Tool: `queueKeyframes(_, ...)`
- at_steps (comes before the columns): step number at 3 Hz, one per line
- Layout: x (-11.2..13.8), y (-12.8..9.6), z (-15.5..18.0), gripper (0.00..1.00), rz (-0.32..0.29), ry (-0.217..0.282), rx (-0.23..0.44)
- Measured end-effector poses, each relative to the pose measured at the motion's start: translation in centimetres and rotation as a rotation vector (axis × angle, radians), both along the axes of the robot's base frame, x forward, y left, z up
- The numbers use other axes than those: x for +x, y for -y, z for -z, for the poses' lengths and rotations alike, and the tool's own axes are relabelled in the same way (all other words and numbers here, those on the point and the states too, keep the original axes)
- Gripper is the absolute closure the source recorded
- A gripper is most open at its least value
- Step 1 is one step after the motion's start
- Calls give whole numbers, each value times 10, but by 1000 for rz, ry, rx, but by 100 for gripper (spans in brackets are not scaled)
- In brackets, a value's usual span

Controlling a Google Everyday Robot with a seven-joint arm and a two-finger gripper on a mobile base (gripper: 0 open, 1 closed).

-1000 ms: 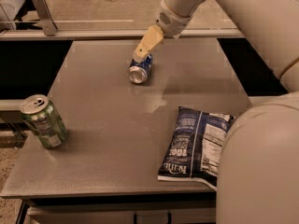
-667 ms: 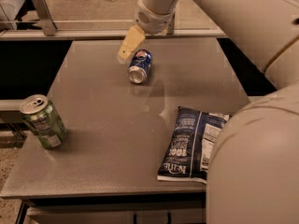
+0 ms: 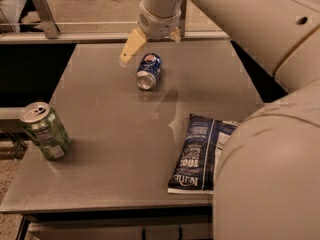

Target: Move pepsi can near blue chip bag

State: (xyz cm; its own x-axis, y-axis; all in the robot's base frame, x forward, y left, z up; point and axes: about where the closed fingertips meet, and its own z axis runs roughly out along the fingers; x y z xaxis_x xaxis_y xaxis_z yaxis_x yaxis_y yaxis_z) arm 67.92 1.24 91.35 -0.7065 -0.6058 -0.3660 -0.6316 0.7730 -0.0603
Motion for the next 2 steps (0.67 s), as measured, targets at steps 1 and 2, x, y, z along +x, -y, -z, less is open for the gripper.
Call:
queueKeyframes(1,6,-4,7,0,44,-25,-36)
queueKeyframes(2,17,-3,23,0,165,-61,-110)
